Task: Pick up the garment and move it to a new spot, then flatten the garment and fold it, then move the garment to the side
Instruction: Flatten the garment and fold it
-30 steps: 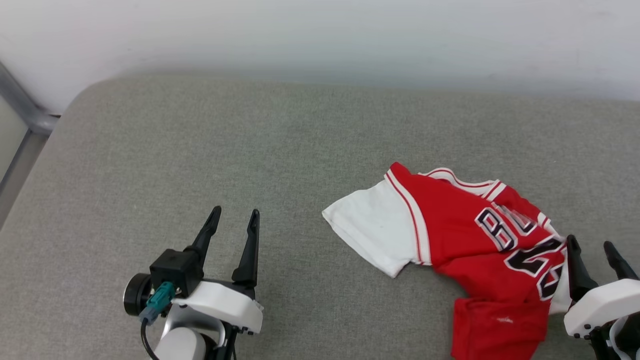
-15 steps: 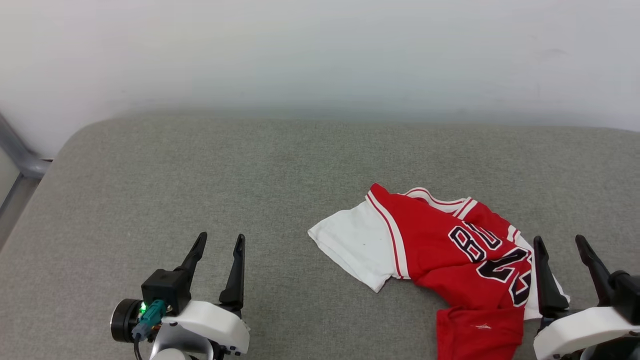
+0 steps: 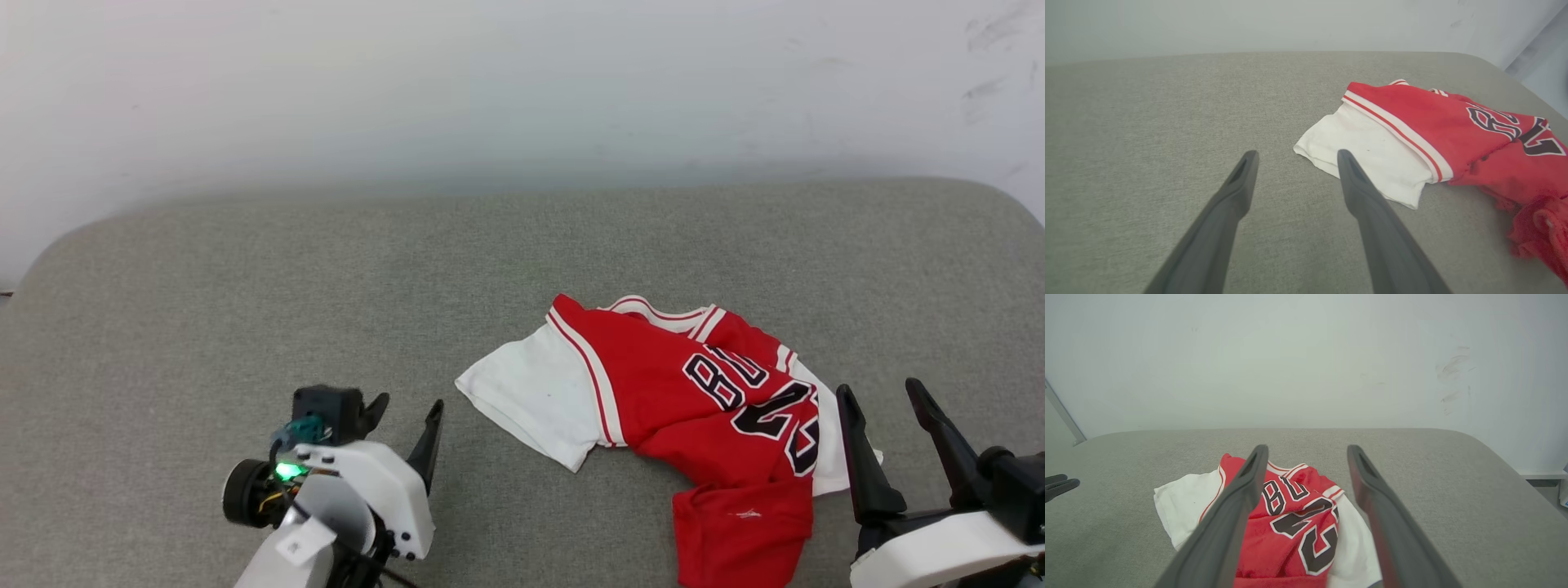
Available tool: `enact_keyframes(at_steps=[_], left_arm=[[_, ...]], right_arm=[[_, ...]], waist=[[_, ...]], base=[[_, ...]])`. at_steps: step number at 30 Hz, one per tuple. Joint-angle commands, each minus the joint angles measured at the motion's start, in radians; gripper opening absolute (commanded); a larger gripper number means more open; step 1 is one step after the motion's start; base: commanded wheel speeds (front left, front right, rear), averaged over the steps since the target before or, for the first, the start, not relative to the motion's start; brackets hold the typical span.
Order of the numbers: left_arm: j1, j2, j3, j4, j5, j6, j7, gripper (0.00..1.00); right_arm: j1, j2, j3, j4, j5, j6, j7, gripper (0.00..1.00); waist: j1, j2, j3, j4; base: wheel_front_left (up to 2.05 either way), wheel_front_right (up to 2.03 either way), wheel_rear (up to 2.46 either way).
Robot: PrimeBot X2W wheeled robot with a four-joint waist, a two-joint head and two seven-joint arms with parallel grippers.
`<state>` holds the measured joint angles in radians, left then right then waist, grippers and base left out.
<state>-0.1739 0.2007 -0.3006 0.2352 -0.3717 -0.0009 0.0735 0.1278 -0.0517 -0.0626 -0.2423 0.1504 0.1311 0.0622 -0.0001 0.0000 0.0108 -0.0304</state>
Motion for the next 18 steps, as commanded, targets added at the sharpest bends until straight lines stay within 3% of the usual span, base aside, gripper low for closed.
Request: enact_keyframes(at_steps=[1,9,18], left_arm=[[-0.033,-0.012,-0.007,0.014,-0.022,-0.012,0.045,1.0],[-0.219,-0.019,-0.048,0.132,-0.082,-0.055,0.325,1.0],[-0.391,0.01,-0.08,0.276,-0.081,-0.089,0.449,1.0]], right_arm=[[-0.006,0.002,0.0,-0.007,0.008,-0.001,-0.001,1.0],[-0.058,0.002,0.003,0.009,0.026,-0.001,-0.01,1.0],[-0.123,0.002,0.015,0.045,0.044,-0.001,-0.043,1.0]], waist=[[0.0001,0.0,0.023,-0.016],[0.0001,0.0,0.128,-0.071],[0.0001,0.0,0.257,-0.125]], base=[[0.0,0.0,0.0],[0.0,0.0,0.0],[0.0,0.0,0.0]])
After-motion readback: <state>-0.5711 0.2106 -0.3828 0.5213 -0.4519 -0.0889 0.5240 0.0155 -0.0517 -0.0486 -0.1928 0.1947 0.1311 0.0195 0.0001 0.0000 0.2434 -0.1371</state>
